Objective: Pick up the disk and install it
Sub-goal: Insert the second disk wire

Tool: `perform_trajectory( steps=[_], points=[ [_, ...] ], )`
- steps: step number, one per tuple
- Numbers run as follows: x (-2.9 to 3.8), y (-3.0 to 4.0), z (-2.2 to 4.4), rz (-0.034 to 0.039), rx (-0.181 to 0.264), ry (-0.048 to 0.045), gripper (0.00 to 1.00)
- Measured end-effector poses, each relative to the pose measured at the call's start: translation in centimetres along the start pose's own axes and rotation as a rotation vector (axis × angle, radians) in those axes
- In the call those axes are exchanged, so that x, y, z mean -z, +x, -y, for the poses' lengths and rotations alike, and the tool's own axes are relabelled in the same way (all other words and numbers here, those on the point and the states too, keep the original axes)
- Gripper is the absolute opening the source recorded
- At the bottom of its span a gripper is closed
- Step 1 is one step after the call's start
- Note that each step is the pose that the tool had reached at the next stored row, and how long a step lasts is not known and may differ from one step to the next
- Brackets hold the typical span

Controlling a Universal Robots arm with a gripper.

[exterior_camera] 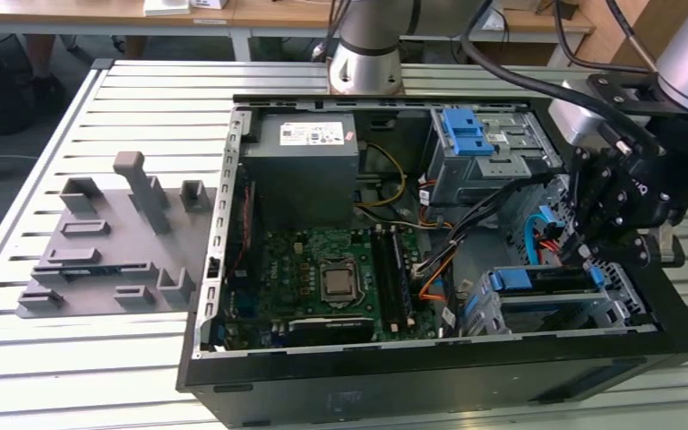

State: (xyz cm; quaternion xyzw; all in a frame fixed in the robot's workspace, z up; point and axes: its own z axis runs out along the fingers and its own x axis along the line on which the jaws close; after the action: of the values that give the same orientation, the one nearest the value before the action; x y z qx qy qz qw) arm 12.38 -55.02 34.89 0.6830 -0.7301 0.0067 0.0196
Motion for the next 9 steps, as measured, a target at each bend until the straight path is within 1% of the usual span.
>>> perform_trajectory(
  steps=[2, 3, 7, 9],
  points=[
    [0.43, 0.03, -0.19, 0.0000, 0.000, 0.0006, 0.11],
    [0.50, 0.04, -0.36, 0.0002, 0.000, 0.0012, 0.11],
    [0.50, 0.12, -1.52, 0.0002, 0.000, 0.0027, 0.11],
    [0.55, 0.15, -1.84, 0.0001, 0.000, 0.0032, 0.11]
  ],
)
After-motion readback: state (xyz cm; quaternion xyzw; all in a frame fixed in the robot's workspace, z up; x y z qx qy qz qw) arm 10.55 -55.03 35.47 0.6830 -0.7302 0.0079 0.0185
